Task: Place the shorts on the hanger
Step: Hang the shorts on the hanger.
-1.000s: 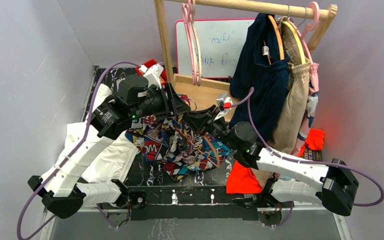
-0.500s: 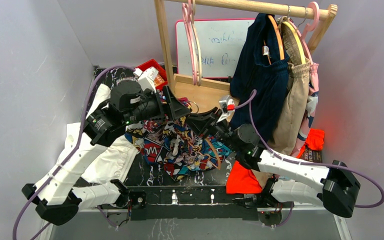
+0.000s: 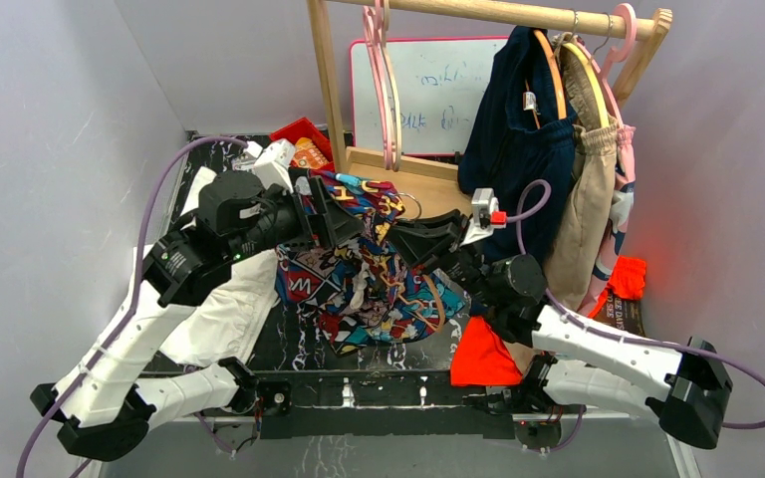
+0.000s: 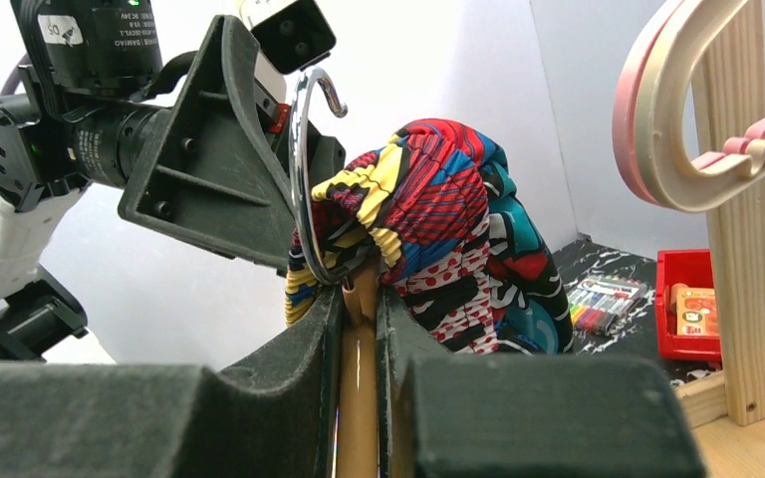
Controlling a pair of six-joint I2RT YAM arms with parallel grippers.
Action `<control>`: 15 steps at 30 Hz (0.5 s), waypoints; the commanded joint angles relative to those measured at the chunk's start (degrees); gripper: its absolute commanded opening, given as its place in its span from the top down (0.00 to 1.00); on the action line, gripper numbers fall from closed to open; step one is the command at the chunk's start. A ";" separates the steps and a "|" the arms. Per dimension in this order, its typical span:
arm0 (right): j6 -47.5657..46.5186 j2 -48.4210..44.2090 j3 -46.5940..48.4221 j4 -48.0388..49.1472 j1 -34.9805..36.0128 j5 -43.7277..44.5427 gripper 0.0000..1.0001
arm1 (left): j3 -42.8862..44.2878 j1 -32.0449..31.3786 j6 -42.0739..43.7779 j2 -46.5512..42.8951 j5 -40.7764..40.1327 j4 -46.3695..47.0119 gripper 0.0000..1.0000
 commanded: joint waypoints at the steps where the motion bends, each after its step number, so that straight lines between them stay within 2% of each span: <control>1: -0.70 -5.38 0.28 5.51 -0.42 -0.61 1.00 | 3.81 -0.01 3.88 -4.21 -2.51 -0.38 0.09; 7: -2.87 -13.55 -1.73 -2.01 -0.37 -1.71 1.00 | 1.73 0.01 11.17 -10.71 -4.85 2.81 0.07; 11: -5.13 -20.42 -0.81 -11.09 -0.36 -4.39 1.00 | -1.26 0.00 17.65 -16.31 -6.23 6.49 0.07; 15: -7.41 -25.83 3.26 -21.93 -0.43 -8.13 1.00 | -2.85 0.01 26.94 -20.04 -3.37 11.56 0.07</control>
